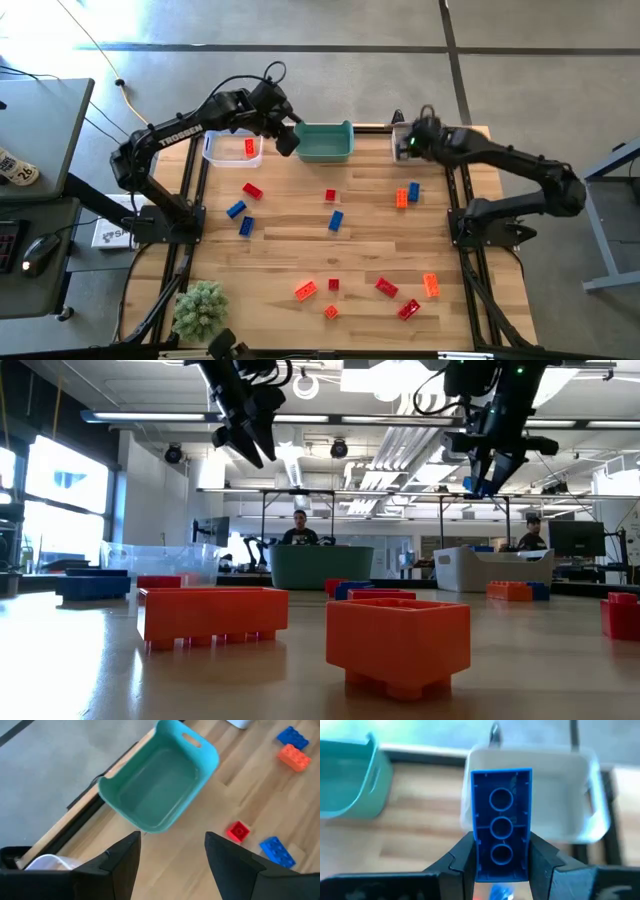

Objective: Sort & place blocks by color
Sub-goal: Put the blue game piece into the white bin

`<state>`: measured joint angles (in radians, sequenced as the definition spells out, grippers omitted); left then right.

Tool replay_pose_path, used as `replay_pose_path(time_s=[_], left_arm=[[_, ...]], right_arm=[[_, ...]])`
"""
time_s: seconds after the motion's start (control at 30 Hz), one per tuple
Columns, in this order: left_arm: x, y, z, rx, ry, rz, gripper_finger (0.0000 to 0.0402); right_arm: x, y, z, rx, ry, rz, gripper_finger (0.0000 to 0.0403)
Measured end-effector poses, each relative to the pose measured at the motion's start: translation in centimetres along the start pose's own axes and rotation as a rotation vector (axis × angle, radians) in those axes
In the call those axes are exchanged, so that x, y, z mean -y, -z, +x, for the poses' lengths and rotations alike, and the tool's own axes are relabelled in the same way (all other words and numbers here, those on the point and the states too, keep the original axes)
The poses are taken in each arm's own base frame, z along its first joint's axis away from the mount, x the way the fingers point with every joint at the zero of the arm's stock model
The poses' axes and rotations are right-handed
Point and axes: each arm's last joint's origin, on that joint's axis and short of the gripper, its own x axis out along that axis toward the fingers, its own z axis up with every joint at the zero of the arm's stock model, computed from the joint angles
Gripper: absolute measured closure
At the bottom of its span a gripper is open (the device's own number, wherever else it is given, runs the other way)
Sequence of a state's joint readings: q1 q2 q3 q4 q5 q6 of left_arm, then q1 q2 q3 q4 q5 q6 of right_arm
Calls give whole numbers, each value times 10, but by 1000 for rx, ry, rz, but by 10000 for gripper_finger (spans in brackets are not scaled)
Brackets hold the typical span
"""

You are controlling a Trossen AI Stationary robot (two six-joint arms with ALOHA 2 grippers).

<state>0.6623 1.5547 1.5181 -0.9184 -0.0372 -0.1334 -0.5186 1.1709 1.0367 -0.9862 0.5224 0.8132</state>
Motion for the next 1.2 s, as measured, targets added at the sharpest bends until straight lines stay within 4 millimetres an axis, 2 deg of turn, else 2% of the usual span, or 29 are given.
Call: replay_pose_path(time_s=[0.2,0.4,0.67,0.9,1.1,1.2], left_arm=[[21,3,-1,-5,38,4,192],[40,7,-3,-10,73,27,192],[51,11,-4,-8,41,36,192],[51,12,-4,-14,24,60,192],[50,12,-4,-6,-11,87,192],[48,13,-5,-11,-52,73,192]], right_arm=[[30,-40,14,19,29,-59,297],[54,-49,58,-117,55,-100,297],[43,-51,108,-214,40,-181,297],[35,-42,147,-330,39,-228,297],[32,-36,161,-393,29,-242,296],[32,-36,158,-385,26,-245,263]])
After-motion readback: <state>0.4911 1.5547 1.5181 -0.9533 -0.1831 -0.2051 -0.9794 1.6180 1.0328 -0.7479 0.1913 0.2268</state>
